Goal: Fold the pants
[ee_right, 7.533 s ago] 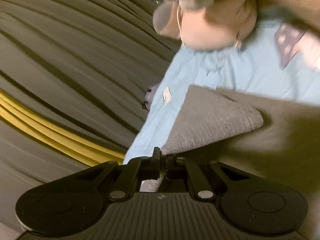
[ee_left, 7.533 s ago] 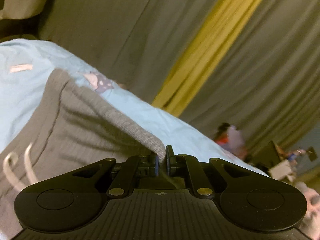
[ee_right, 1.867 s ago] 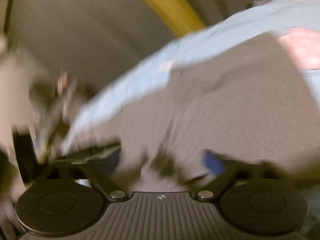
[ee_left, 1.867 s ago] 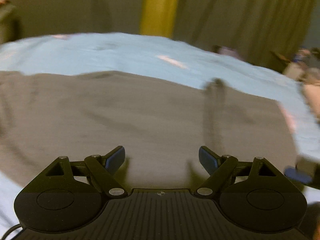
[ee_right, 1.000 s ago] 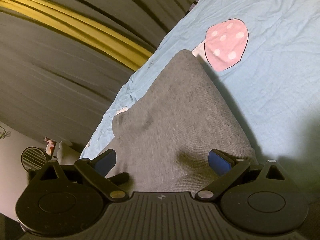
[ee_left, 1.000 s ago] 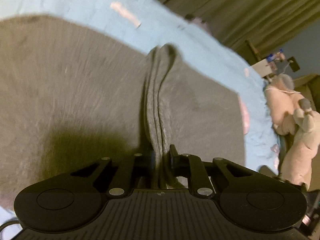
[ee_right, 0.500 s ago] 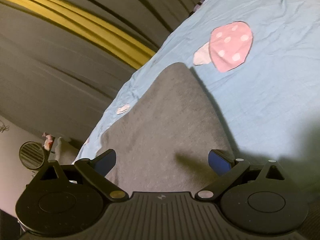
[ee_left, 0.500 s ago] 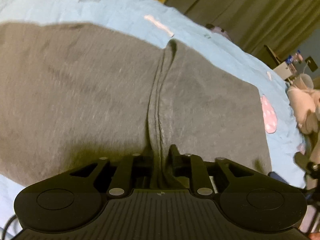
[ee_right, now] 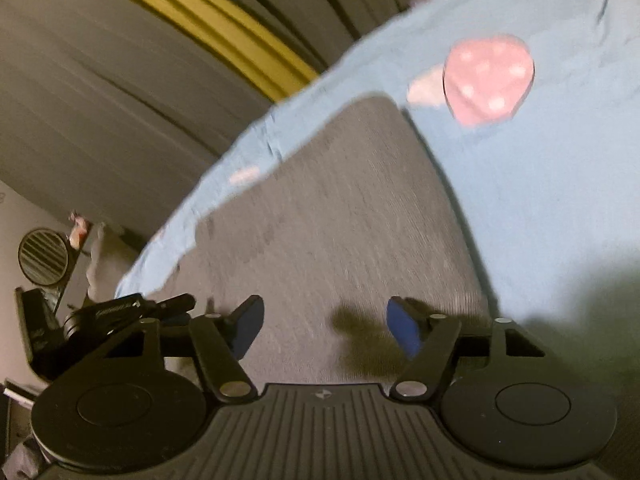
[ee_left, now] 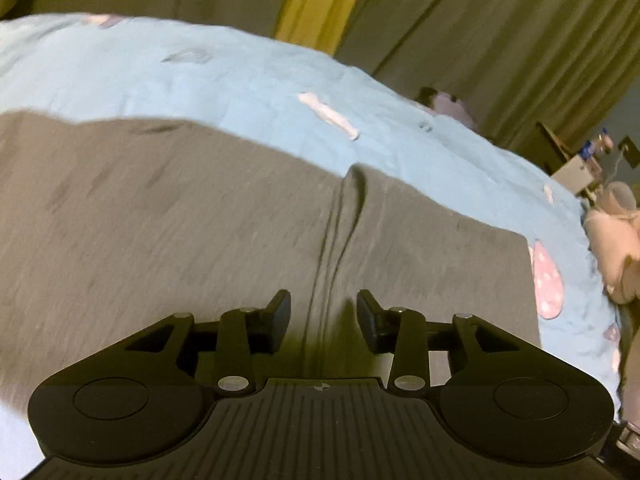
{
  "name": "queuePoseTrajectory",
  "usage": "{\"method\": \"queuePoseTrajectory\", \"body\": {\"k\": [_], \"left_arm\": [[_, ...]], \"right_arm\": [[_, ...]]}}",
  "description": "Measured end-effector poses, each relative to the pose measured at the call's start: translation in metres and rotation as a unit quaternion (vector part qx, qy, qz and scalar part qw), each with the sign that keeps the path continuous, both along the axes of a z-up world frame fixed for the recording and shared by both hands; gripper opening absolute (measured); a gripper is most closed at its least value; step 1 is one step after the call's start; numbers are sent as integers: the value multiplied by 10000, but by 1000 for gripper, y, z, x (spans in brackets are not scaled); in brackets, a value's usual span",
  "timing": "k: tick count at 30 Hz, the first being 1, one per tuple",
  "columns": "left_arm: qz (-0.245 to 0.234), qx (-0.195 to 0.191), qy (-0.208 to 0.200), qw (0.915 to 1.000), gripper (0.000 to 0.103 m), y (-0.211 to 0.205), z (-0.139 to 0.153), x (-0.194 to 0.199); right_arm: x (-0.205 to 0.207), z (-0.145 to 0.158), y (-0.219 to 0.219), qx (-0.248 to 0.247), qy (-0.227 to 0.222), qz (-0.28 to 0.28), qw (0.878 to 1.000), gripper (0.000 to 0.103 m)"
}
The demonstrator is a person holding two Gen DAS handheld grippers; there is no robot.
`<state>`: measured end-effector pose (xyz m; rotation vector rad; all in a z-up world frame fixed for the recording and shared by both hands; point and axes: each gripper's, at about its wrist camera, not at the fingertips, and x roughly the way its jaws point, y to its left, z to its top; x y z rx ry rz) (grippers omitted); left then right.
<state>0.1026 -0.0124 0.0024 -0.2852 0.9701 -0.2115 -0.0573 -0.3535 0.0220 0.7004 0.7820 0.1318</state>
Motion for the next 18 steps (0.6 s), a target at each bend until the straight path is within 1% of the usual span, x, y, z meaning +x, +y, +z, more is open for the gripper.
{"method": "queuePoseTrajectory", "body": {"k": [2,3,4,5,6,7,8,9,10,11,13,15,17,18], "left_arm": [[-41,193,174,9997,46,-11,-10,20],[-74,206,290,9993,46,-13,-15,29],[-68,146,430,9989,47,-15,-21,39],[-86,57,503,9987,49,-16,-25,44],[-165,-76,586,9981,49,-17,-29,50],[-235,-118,634,9976,47,-20,-32,56],[-284,-49,623,9976,32,-24,-33,59],[-411,72,549,9976,31,-29,-32,59],[-493,230,458,9975,25,-33,-30,59],[-600,426,340,9967,22,-38,-26,57],[-703,674,130,9952,20,-44,-19,50],[-679,776,-72,9946,19,-49,-13,46],[-616,812,-250,9945,19,-49,-11,41],[-610,943,-281,9933,19,-51,-15,41]], "right_arm": [[-3,7,4,-370,-139,-46,9992,68],[-3,8,5,-474,-108,-33,9988,68],[-1,6,6,-550,-9,-26,9985,68],[3,4,7,-622,100,-24,9980,68],[5,2,9,-701,209,-29,9973,68],[8,0,10,-775,267,-24,9966,68],[10,0,10,-827,267,-12,9962,68],[11,0,10,-907,261,-15,9955,68],[12,0,12,-1015,266,-39,9945,68],[12,0,13,-1110,238,-73,9935,67],[10,3,17,-1306,137,-169,9912,67],[8,5,18,-1497,74,-265,9883,67],[13,3,22,-1742,204,-301,9840,68],[17,0,25,-1897,399,-264,9807,71]]}}
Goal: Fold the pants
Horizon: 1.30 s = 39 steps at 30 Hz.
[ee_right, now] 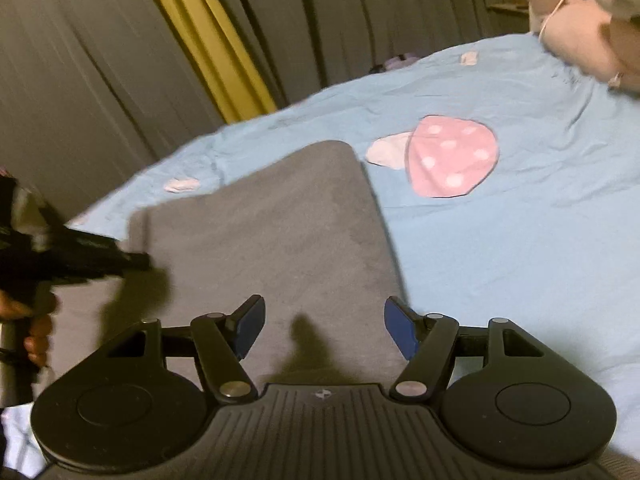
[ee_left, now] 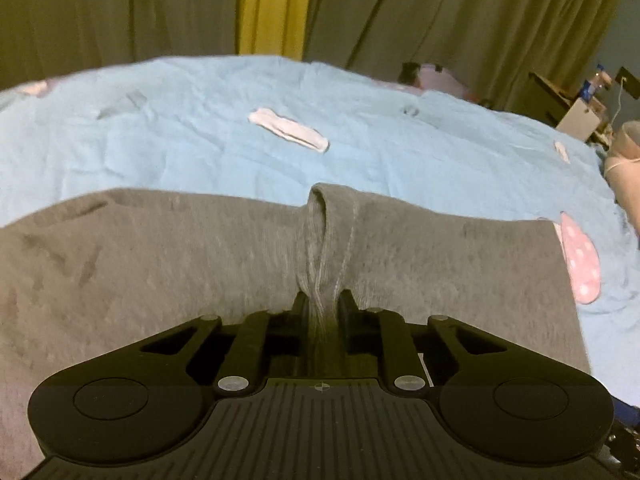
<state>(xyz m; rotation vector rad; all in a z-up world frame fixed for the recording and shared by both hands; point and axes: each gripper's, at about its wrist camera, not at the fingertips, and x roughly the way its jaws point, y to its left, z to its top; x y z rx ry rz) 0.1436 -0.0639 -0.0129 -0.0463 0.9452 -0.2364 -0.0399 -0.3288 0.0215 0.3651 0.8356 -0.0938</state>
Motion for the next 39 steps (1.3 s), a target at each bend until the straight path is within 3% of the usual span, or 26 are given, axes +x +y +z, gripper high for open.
{"method": "queuePoseTrajectory", "body": {"k": [3,4,10,14,16,18,21,24,26,30,32,37,39], "left_arm": [[-14,252,-3,9997,23,-6,-13,-2],[-6,326,-52,9995,29,-8,-10,-6],[-352,341,35,9988,41,4,9,-45],[-460,627,141,9969,61,14,-2,-71],[-380,552,102,9977,62,20,-8,-74],[-252,406,151,9987,59,23,-7,-73],[-270,318,155,9990,46,22,-5,-75],[-382,395,48,9985,37,18,-4,-81],[-483,342,24,9982,25,16,-4,-83],[-559,438,-68,9975,20,12,-4,-86],[-558,522,-145,9970,12,11,-4,-88],[-504,405,-163,9978,11,14,-2,-89],[-379,159,-27,9992,12,22,-3,-86]], "right_arm": [[15,-13,5,-161,631,72,9979,75],[16,-15,4,-113,685,50,9976,77],[15,-17,4,-79,677,29,9977,84],[16,-17,9,-210,687,84,9974,88],[18,-18,10,-248,703,81,9972,91],[18,-18,11,-309,712,78,9970,92],[17,-17,13,-386,725,70,9966,94],[16,-17,14,-442,749,57,9962,97],[16,-18,14,-465,761,48,9960,97],[15,-17,15,-497,749,48,9959,98],[15,-17,16,-533,748,54,9958,98],[15,-16,16,-536,754,53,9957,99],[15,-17,15,-498,764,45,9958,99]]}}
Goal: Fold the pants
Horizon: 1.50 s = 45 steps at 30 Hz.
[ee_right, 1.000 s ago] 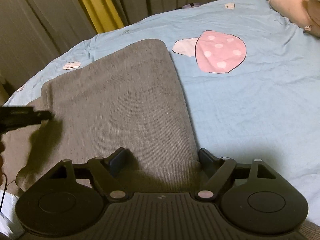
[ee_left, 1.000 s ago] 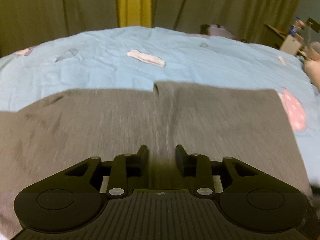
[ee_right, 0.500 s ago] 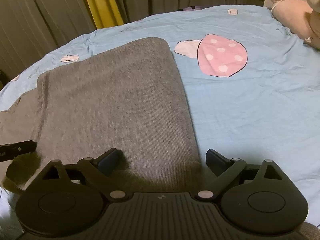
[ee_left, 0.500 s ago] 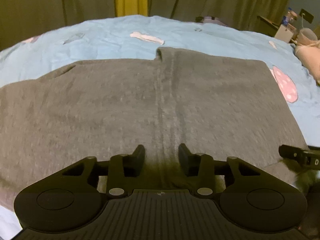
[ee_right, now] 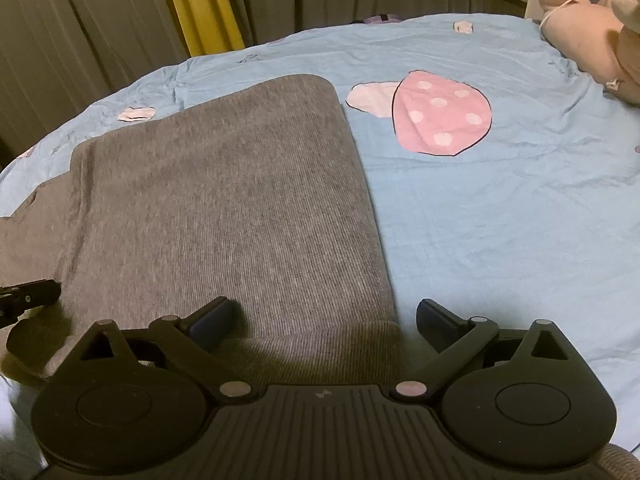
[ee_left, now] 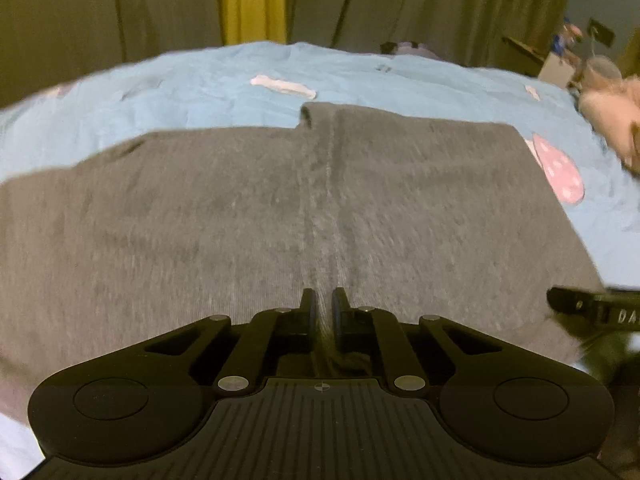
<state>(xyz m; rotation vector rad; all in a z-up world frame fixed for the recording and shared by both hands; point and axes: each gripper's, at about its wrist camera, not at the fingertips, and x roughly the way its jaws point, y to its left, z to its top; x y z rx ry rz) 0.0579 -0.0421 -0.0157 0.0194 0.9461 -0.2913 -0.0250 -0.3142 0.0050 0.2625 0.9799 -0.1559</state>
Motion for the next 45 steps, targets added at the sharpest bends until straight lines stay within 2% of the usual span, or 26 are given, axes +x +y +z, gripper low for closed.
{"method": "queuePoseTrajectory", "body": {"k": [3,8,11,13,15,16,17,18,21,24,27,28,29,31,32,34,35,36,39,42,43,44,45], "left_arm": [[50,-406,360,9985,20,13,-4,6],[154,-1186,998,9878,41,28,-15,15],[117,-1439,1123,9831,52,28,-17,16],[47,-1571,1185,9804,53,27,-20,16],[110,-1711,1247,9773,52,28,-23,18],[166,-1764,1263,9760,44,29,-24,19],[254,-1785,1281,9752,25,32,-26,20],[338,-1793,1318,9743,19,34,-28,20],[579,-2164,1447,9638,17,45,-31,21],[679,-2166,1305,9651,16,46,-23,16],[860,-2319,1151,9621,15,53,-13,10],[909,-2311,1072,9627,15,55,-10,7],[952,-2181,934,9668,15,56,-5,4],[1056,-1783,610,9764,15,56,3,0],[1054,-1690,591,9782,15,56,2,0],[834,-1467,891,9816,17,49,-9,6],[804,-1251,967,9841,24,43,-15,9],[830,-1101,947,9859,25,39,-18,10],[1023,-1188,733,9849,27,40,-9,8],[1200,-1310,302,9836,45,54,3,2],[1305,-1330,319,9820,63,59,3,3],[1444,-1302,438,9799,73,63,-1,6],[1562,-1221,583,9784,71,66,-6,11]], "right_arm": [[0,-1,-1,43,13,-25,10000,99],[0,-1,-1,75,19,-44,10000,99],[0,-2,-2,92,24,-48,9999,99],[0,-2,-2,99,28,-53,9999,99],[0,-2,-2,96,22,-49,9999,99],[0,-1,-2,90,14,-51,9999,99],[0,-1,-2,79,-3,-49,10000,99],[-1,0,-1,58,-43,-42,10000,99],[-3,3,1,5,-160,29,9999,99],[-7,8,5,-85,-371,112,9992,99],[-13,16,6,-92,-690,206,9974,99],[-15,18,6,-87,-773,223,9967,99],[-16,19,6,-77,-816,232,9964,99],[-14,18,6,-74,-756,224,9969,99],[-12,17,6,-89,-678,218,9974,99],[-6,11,8,-175,-388,215,9989,99],[-3,7,10,-218,-224,229,9993,99],[0,4,11,-231,-123,246,9994,99],[-3,6,11,-264,-252,246,9990,99],[-8,11,11,-214,-478,294,9982,99],[-6,10,11,-209,-425,320,9984,99],[-3,7,11,-238,-320,330,9987,99],[0,4,13,-288,-195,326,9989,99]]}}
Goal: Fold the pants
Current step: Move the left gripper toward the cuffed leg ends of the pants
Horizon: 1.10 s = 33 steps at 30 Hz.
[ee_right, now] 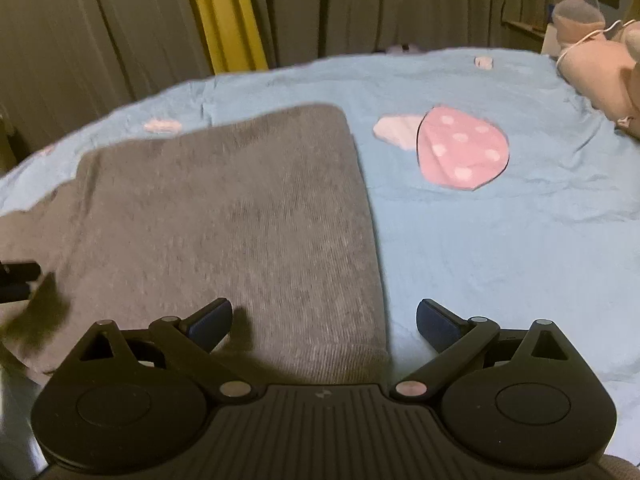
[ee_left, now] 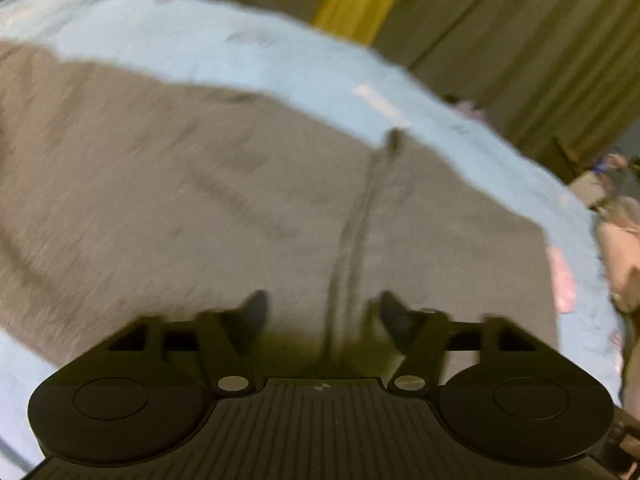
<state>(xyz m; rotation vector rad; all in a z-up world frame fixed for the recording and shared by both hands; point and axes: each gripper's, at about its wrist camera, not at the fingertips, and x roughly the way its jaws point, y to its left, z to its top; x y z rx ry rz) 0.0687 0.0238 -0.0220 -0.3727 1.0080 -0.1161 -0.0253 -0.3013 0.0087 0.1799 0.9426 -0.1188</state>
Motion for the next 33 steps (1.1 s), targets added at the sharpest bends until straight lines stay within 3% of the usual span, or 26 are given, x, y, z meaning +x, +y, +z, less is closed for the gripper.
{"method": "queuePoseTrajectory", "body": {"k": [3,6,8,9,11,13,20,28,33], "left_arm": [[237,-39,101,9997,61,8,-5,4],[809,-406,-445,9949,67,36,16,-6],[1304,-1117,-946,9806,98,69,31,-20],[1567,-1301,-1119,9726,102,83,37,-26],[2153,-1465,-1404,9552,102,120,46,-41],[2463,-1532,-1499,9452,102,159,46,-53],[3727,-1845,-1116,9026,101,264,5,-90],[3433,-2511,-1076,8986,98,284,-23,-67],[3461,-2747,-1040,8910,91,302,-35,-50]], "right_arm": [[4,-3,-2,118,65,-29,9999,99],[4,-5,-7,320,110,-123,9994,99],[4,-6,-8,388,125,-172,9990,99],[4,-6,-8,393,124,-177,9990,99],[5,-6,-7,391,116,-173,9990,99],[5,-7,-8,424,110,-179,9989,99],[8,-8,-8,448,90,-192,9988,99],[11,-8,-6,376,79,-210,9990,99],[11,-8,-6,362,52,-223,9991,99]]}}
